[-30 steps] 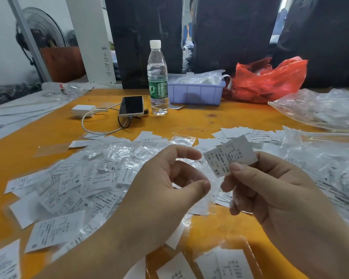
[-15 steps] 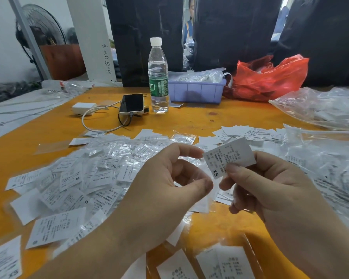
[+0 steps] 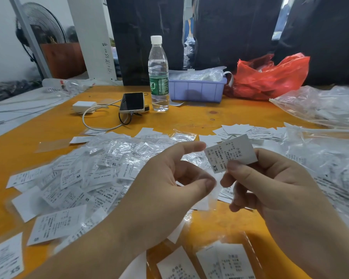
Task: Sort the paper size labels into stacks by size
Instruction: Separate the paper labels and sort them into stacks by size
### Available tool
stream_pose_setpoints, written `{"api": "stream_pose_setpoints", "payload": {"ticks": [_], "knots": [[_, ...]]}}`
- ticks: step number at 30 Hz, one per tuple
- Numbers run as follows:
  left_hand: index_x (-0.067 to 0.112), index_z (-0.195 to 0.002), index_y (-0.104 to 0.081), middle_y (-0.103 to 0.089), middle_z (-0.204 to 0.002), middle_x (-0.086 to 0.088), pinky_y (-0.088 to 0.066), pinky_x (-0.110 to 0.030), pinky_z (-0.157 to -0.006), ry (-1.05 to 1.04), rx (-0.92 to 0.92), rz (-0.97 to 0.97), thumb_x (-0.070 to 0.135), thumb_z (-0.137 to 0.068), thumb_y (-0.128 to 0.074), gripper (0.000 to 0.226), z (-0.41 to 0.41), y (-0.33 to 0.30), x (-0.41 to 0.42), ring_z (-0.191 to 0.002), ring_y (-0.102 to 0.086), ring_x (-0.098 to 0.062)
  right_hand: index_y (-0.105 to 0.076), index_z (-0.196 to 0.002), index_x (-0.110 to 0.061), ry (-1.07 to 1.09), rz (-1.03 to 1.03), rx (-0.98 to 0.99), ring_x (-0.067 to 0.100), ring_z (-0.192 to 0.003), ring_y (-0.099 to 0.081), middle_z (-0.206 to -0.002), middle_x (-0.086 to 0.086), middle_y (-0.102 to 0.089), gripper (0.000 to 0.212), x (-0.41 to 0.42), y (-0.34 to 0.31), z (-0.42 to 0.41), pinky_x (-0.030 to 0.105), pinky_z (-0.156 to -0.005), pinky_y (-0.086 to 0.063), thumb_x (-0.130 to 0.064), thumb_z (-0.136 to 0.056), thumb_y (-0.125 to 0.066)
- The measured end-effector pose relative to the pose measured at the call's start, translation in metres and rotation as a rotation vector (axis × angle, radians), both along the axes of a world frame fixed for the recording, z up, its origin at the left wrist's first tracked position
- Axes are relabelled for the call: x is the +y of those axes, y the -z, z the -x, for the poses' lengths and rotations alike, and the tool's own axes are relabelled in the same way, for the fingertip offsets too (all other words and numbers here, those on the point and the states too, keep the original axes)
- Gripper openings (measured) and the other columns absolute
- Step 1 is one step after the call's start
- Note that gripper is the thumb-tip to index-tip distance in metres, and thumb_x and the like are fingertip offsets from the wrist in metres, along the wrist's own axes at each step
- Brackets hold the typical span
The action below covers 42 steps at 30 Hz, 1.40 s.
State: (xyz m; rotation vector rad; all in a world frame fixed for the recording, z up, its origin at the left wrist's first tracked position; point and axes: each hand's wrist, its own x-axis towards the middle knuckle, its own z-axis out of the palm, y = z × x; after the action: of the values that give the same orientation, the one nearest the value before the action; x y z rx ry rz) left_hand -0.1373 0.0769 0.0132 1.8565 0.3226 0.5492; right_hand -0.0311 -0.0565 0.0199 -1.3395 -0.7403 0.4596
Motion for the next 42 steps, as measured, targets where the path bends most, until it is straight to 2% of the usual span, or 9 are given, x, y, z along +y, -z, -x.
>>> {"api": "stream_pose_setpoints", "payload": {"ticks": [3, 7, 12, 18, 21, 28, 34, 38, 42], "knots": [[0.041, -0.119, -0.057, -0.075, -0.081, 0.008, -0.044, -0.025, -0.071, -0.007, -0.015, 0.011, 0.022, -0.08, -0.077, 0.048, -0.0002, -0.0005, 0.0004, -0.067, -0.065, -0.001, -0.076, -0.081, -0.017, -0.043, -0.012, 0.035, 0.016, -0.045, -0.05, -0.062, 0.009, -0.065, 0.021, -0.0009, -0.0006, 0.0003, 0.026, -0.047, -0.048, -0.028, -0.065, -0.067], [0.044, -0.113, -0.059, -0.073, -0.078, 0.007, -0.048, -0.026, -0.071, -0.023, -0.035, 0.022, 0.031, -0.072, -0.073, 0.044, -0.0005, 0.0, 0.0022, -0.07, -0.066, -0.005, -0.077, -0.08, -0.017, -0.067, 0.007, 0.032, 0.016, -0.044, -0.049, -0.06, 0.008, -0.065, 0.022, 0.0006, -0.0005, 0.0008, 0.025, -0.046, -0.048, -0.028, -0.063, -0.068], [0.047, -0.107, -0.06, -0.073, -0.081, 0.005, -0.056, -0.026, -0.069, -0.029, -0.042, 0.017, 0.033, -0.077, -0.077, 0.038, 0.0004, 0.0013, 0.0044, -0.073, -0.067, -0.008, -0.077, -0.082, -0.02, -0.068, 0.046, 0.01, 0.017, -0.045, -0.05, -0.06, 0.007, -0.064, 0.022, 0.0003, 0.0, -0.001, 0.025, -0.046, -0.049, -0.029, -0.065, -0.067], [0.037, -0.108, -0.062, -0.074, -0.081, 0.006, -0.054, -0.019, -0.062, -0.017, -0.089, 0.057, 0.032, -0.078, -0.069, 0.031, 0.0023, -0.0019, 0.006, -0.07, -0.067, -0.007, -0.078, -0.08, -0.023, -0.12, 0.074, -0.02, 0.016, -0.047, -0.051, -0.059, 0.006, -0.063, 0.02, -0.0005, -0.0017, -0.0031, 0.025, -0.046, -0.048, -0.029, -0.066, -0.066], [0.035, -0.109, -0.062, -0.075, -0.082, 0.004, -0.054, -0.018, -0.062, -0.009, -0.099, 0.072, 0.026, -0.087, -0.072, 0.026, 0.0016, -0.0035, 0.0071, -0.071, -0.068, -0.007, -0.079, -0.081, -0.024, -0.136, 0.084, -0.035, 0.015, -0.048, -0.05, -0.059, 0.004, -0.062, 0.02, -0.0003, -0.0015, -0.0037, 0.025, -0.048, -0.048, -0.029, -0.068, -0.065], [0.033, -0.109, -0.061, -0.075, -0.08, 0.003, -0.055, -0.019, -0.063, 0.001, -0.103, 0.077, 0.023, -0.086, -0.068, 0.026, 0.0026, -0.0041, 0.005, -0.068, -0.068, -0.007, -0.077, -0.087, -0.019, -0.095, 0.081, -0.078, 0.019, -0.05, -0.053, -0.063, 0.01, -0.064, 0.026, -0.0025, 0.0008, -0.0041, 0.028, -0.05, -0.049, -0.032, -0.067, -0.065], [0.037, -0.109, -0.062, -0.074, -0.08, 0.005, -0.055, -0.024, -0.065, -0.028, -0.083, 0.04, 0.022, -0.083, -0.075, 0.033, 0.0041, -0.0054, 0.0063, -0.071, -0.068, -0.01, -0.075, -0.089, -0.022, 0.006, -0.034, -0.105, 0.016, -0.05, -0.054, -0.063, 0.006, -0.064, 0.013, -0.0054, -0.0024, -0.0086, 0.028, -0.052, -0.048, -0.028, -0.078, -0.075], [0.038, -0.106, -0.062, -0.073, -0.077, 0.006, -0.052, -0.03, -0.069, -0.026, -0.079, 0.033, 0.021, -0.079, -0.08, 0.036, 0.0026, -0.0056, 0.0042, -0.071, -0.068, -0.01, -0.076, -0.088, -0.022, -0.035, -0.053, -0.103, 0.018, -0.049, -0.052, -0.062, 0.005, -0.063, 0.012, -0.004, -0.0005, -0.0047, 0.027, -0.05, -0.049, -0.029, -0.079, -0.073], [0.037, -0.105, -0.062, -0.074, -0.079, 0.006, -0.051, -0.029, -0.068, -0.022, -0.078, 0.031, 0.022, -0.078, -0.081, 0.036, 0.002, -0.0058, 0.0031, -0.072, -0.068, -0.009, -0.075, -0.089, -0.023, -0.079, -0.004, -0.118, 0.018, -0.048, -0.052, -0.061, 0.004, -0.062, 0.018, -0.0014, 0.0035, -0.0012, 0.028, -0.051, -0.049, -0.029, -0.078, -0.063]]}}
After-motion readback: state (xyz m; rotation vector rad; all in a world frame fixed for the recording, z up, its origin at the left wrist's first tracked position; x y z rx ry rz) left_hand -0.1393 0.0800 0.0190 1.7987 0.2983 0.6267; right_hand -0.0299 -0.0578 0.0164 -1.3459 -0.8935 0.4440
